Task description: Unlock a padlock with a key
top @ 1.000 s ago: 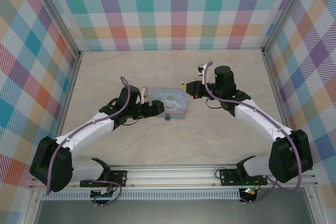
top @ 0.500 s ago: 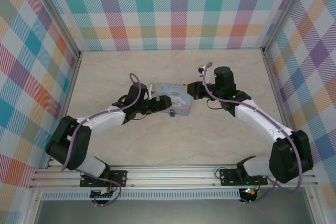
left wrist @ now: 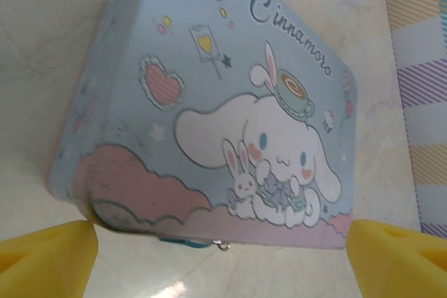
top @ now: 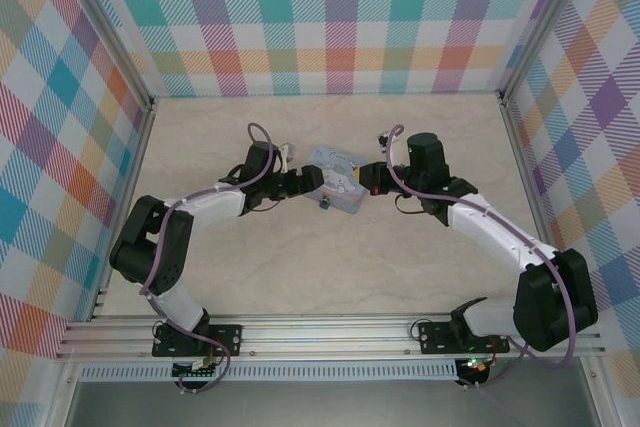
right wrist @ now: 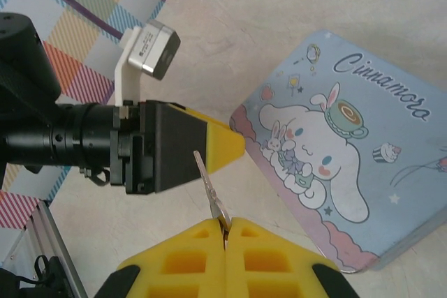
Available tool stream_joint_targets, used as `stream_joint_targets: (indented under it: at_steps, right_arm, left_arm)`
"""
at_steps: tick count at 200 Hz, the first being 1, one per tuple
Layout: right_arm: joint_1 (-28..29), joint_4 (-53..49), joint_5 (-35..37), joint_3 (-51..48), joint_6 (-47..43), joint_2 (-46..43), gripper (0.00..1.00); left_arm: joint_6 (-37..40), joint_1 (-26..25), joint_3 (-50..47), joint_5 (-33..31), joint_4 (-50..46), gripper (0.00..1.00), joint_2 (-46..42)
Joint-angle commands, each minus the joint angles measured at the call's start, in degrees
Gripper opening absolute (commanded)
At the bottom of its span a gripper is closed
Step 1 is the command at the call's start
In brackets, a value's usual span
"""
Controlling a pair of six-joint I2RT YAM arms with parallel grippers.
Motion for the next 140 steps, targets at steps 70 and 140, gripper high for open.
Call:
stream_joint_targets:
  at_steps: [70, 140]
  right_arm:
    - [-0.20, 10.73, -4.02, -2.39, 4.62, 8.41, 0.05]
    - [-0.21, 10.61, -2.35, 3.42, 7.44, 19.44, 0.04]
  left_arm:
    - [11.06, -1.15, -12.37, -1.68, 5.91, 0.86, -8.73]
    - [15.58, -6.16, -13.13, -5.53, 10.43, 0.85, -4.66]
